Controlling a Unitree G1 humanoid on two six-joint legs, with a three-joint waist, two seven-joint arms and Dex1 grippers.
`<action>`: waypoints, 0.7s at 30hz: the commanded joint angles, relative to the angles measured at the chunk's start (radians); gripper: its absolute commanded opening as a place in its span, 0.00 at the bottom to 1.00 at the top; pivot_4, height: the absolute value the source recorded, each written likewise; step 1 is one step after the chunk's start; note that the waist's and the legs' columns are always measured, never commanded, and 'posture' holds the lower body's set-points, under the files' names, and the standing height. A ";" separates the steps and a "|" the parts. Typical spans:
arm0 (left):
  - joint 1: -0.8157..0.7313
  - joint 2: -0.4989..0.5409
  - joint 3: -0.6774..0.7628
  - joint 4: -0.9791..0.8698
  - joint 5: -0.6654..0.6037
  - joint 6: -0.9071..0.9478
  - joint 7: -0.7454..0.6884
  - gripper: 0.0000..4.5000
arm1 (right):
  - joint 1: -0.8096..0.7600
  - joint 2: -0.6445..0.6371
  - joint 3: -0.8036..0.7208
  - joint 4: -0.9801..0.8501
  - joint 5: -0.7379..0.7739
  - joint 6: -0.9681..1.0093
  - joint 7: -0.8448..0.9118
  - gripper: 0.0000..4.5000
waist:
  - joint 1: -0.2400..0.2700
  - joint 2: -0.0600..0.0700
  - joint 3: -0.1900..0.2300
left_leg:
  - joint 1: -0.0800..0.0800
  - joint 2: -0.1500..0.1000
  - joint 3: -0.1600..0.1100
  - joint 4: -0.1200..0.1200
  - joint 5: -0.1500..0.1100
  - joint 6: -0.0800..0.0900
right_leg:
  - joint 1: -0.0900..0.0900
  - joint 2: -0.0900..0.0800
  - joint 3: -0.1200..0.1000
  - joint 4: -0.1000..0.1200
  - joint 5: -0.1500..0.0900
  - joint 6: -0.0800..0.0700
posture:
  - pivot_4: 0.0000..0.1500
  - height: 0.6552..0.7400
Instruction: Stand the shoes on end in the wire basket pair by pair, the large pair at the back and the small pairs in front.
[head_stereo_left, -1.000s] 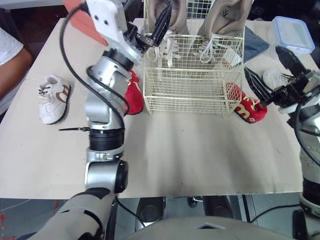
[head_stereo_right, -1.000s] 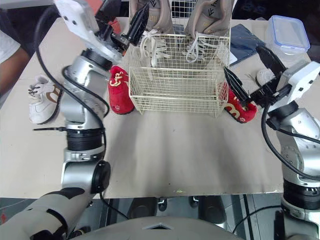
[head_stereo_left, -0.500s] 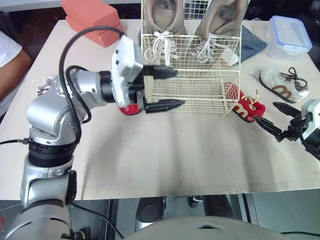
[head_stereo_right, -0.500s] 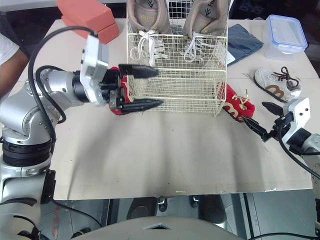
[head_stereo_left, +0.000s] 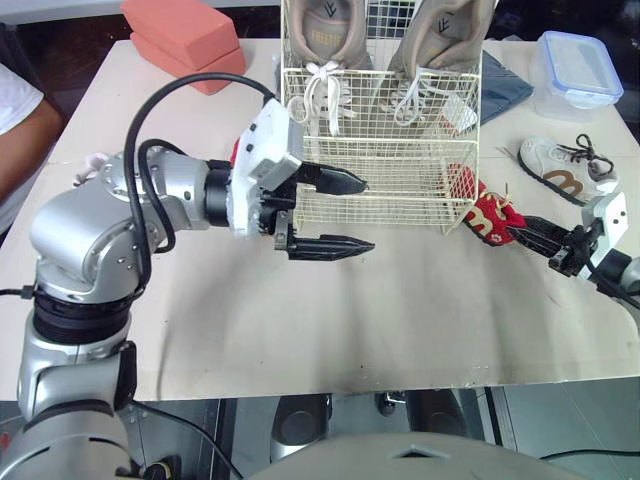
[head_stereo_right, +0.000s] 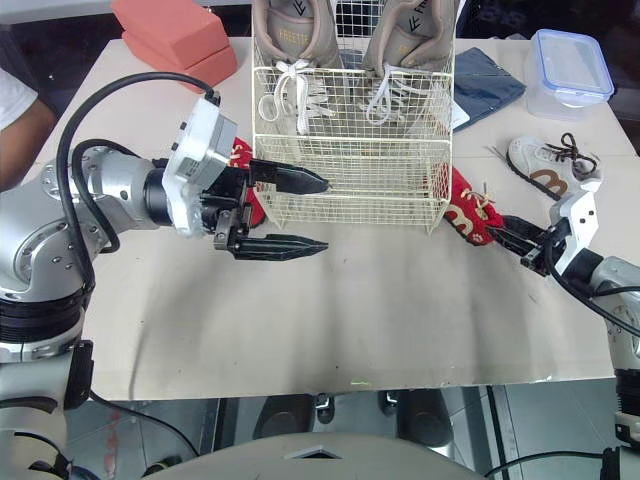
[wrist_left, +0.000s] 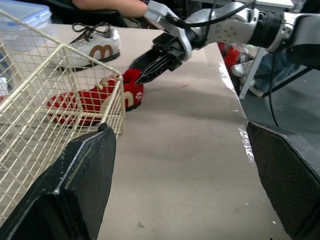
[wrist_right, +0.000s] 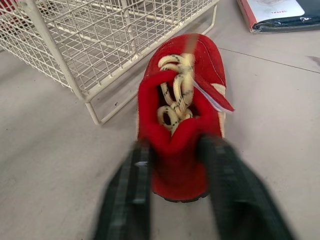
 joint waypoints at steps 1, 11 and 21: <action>-0.031 0.001 0.023 -0.023 -0.014 -0.002 0.001 1.00 | 0.005 0.000 -0.031 -0.033 0.005 -0.025 -0.003 0.01 | 0.000 0.000 0.000 | 0.000 0.000 0.000 0.000 0.000 0.000 | 0.000 0.000 0.000 0.000 0.000 0.000 | 1.00 0.36; -0.046 0.000 -0.005 0.013 0.016 -0.032 -0.036 1.00 | 0.067 0.016 -0.271 -0.036 0.043 -0.151 -0.051 0.01 | 0.004 0.001 0.000 | 0.000 -0.001 0.000 0.000 0.000 0.000 | 0.000 0.000 0.000 0.000 0.000 0.000 | 1.00 0.36; -0.119 -0.038 0.029 0.193 0.119 -0.180 -0.072 1.00 | 0.012 0.098 -0.348 -0.247 0.059 -0.438 -0.082 0.01 | -0.002 0.005 0.000 | 0.002 0.000 0.001 0.000 0.000 0.000 | 0.000 0.002 0.003 0.001 0.000 0.000 | 1.00 0.36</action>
